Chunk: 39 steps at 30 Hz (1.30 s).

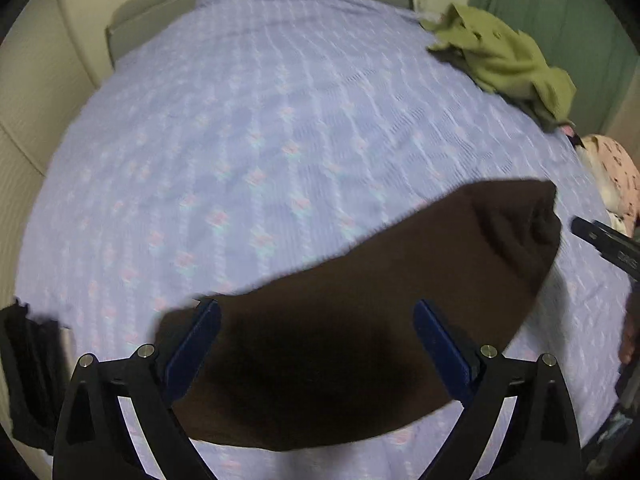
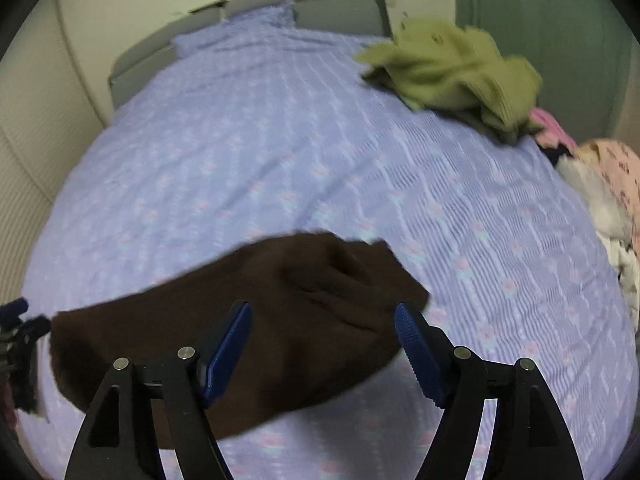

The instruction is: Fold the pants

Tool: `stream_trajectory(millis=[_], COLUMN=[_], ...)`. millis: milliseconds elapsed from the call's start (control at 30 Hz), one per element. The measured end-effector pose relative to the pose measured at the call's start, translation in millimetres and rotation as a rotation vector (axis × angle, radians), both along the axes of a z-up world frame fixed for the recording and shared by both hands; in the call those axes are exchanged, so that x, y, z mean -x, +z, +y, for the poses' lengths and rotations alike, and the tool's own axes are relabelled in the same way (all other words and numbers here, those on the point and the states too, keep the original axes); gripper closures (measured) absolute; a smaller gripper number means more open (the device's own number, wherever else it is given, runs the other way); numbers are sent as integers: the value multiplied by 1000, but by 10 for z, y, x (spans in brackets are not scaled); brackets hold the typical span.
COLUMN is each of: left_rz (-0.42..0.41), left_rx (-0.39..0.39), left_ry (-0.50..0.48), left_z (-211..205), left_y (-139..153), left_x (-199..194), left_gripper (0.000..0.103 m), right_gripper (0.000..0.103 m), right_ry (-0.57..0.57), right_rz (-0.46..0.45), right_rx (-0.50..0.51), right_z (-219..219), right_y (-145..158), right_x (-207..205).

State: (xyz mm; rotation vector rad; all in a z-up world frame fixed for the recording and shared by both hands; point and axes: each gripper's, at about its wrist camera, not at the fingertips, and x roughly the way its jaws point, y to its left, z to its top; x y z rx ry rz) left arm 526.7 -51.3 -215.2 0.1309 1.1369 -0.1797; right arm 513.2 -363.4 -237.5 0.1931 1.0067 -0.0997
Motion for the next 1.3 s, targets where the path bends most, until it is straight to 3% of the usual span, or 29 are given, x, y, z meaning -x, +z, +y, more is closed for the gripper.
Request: stream_trajectory(millis=[200, 433, 667, 700, 733, 800, 900, 1000, 1033, 1133, 1200, 1300], left_rz=[44, 52, 58, 60, 62, 64, 63, 58, 56, 47, 49, 49], left_rx=[5, 27, 32, 34, 35, 39, 45, 32, 22, 15, 22, 29], left_ry=[-7, 18, 4, 3, 1, -3, -11, -30, -37, -50, -41, -20], left_z=[-314, -394, -553, -570, -589, -627, -678, -770, -810, -898, -887, -797], left_y=[-209, -239, -255, -256, -259, -260, -246, -243, -246, -229, -215, -199], left_x=[17, -16, -6, -5, -6, -5, -7, -26, -33, -45, -46, -30], left_gripper=[5, 5, 5, 5, 5, 5, 5, 5, 5, 5, 5, 5], right_gripper=[28, 28, 29, 35, 53, 75, 77, 77, 77, 73, 53, 46], right_ry=[-37, 246, 261, 247, 235, 184, 149, 99, 95, 82, 75, 86], right_rz=[51, 67, 180, 192, 203, 232, 223, 278, 346, 409, 411, 349], right_rx=[-60, -12, -69, -93, -108, -120, -187, -198, -185, -150, -111, -75], right_z=[-298, -118, -237, -277, -304, -402, -557, -723, -747, -717, -685, -661], right_y=[-274, -298, -647, -685, -706, -691, -483, -428, -526, -702, -706, -469], right_x=[-227, -472, -787, -796, -799, -779, -710, -738, -804, -912, -933, -829])
